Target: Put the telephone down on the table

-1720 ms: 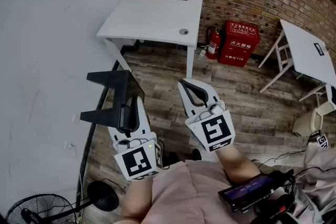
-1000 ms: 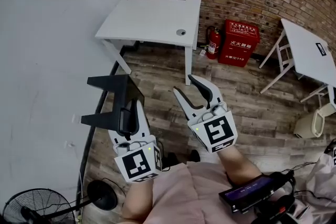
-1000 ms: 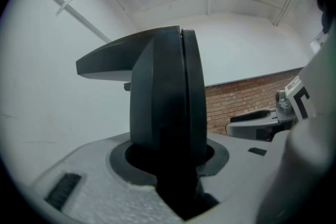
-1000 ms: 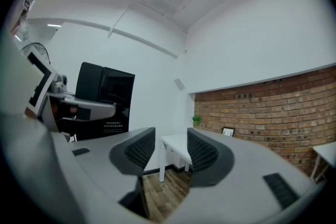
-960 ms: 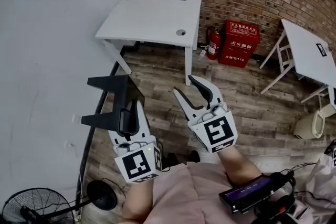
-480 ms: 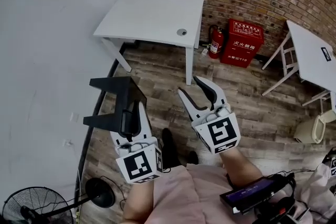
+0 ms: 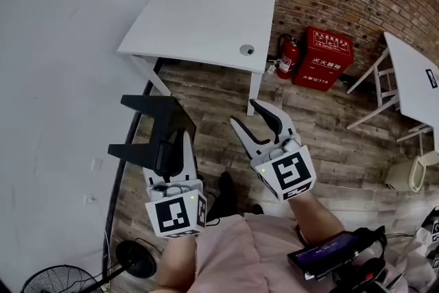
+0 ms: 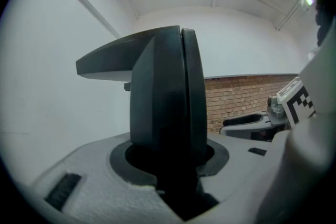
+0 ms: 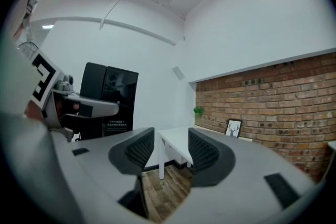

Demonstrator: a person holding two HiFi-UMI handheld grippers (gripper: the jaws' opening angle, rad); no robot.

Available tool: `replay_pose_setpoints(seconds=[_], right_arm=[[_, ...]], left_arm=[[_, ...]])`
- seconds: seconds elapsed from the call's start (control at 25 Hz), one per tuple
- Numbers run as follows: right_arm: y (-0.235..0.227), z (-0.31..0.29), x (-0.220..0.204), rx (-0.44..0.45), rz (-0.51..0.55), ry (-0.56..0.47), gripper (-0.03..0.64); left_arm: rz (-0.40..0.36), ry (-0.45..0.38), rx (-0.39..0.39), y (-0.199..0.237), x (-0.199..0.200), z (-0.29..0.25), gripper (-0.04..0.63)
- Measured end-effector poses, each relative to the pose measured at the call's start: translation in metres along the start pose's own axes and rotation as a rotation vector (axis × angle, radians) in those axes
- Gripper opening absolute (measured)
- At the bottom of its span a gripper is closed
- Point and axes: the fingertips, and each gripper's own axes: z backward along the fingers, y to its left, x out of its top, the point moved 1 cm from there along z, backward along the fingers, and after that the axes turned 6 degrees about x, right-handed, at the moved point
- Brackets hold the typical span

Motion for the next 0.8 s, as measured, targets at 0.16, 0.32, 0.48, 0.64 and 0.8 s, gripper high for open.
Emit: replay_pose_setpoints(seconds=[0.16, 0.32, 0.48, 0.64, 0.8], right_arm=[[-0.01, -0.042, 0.007, 0.026, -0.005, -0.001, 0.215], [-0.015, -0.078, 0.017, 0.071, 0.0, -0.014, 0.236], [-0.018, -0.111, 0.031, 0.11, 0.016, -0.028, 0.252], [-0.011, -0.144, 0.043, 0.167, -0.005, -0.037, 0.275], [0.001, -0.176, 0.046, 0.225, -0.012, -0.044, 0.305]], left_arm=[[0.033, 0.001, -0.105, 0.019, 0.005, -0.046, 0.164], [0.026, -0.011, -0.226, 0.032, 0.017, -0.085, 0.164], [0.061, -0.02, -0.336, 0.047, 0.03, -0.117, 0.164], [0.023, -0.03, -0.443, 0.061, 0.04, -0.138, 0.163], [0.003, -0.032, -0.551, 0.071, 0.045, -0.153, 0.164]])
